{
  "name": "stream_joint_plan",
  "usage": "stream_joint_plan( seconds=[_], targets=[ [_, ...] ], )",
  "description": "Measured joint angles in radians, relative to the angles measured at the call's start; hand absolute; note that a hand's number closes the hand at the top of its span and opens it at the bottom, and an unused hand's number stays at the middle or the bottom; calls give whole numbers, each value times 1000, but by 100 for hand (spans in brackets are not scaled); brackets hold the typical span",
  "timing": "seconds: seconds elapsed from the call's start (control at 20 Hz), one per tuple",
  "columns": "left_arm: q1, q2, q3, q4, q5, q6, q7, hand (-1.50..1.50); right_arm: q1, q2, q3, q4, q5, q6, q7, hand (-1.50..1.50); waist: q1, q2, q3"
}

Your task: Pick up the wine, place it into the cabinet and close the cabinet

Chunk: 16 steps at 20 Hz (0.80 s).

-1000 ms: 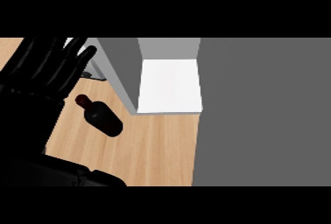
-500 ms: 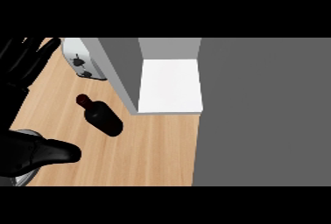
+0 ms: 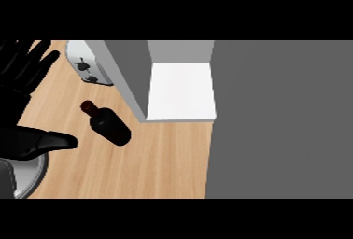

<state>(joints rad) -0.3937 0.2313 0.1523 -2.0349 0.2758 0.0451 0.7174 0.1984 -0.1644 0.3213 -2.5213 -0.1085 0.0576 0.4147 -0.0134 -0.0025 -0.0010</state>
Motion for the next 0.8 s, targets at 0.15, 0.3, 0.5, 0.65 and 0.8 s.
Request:
stream_joint_plan(
  seconds=[0.15,0.3,0.5,0.65,0.8],
  targets=[
    [35,0,13,36,10,-29,-39,-150,-15,-3,-4,-2,0,-5,16,-150,-1,0,0],
    [50,-2,27,102,11,-56,-98,-150,-5,-6,-4,0,1,2,3,-150,-3,1,0],
    [111,-14,25,161,13,-105,-170,-150,-28,-8,-17,0,2,-6,21,-150,-2,1,0],
    [137,-19,20,213,3,-141,-231,-150,-24,0,1,0,5,-13,15,-150,-3,1,0],
    [177,-27,15,268,-11,-179,-308,-150,-26,1,-3,3,8,-12,10,-150,-1,1,0]
  ],
)
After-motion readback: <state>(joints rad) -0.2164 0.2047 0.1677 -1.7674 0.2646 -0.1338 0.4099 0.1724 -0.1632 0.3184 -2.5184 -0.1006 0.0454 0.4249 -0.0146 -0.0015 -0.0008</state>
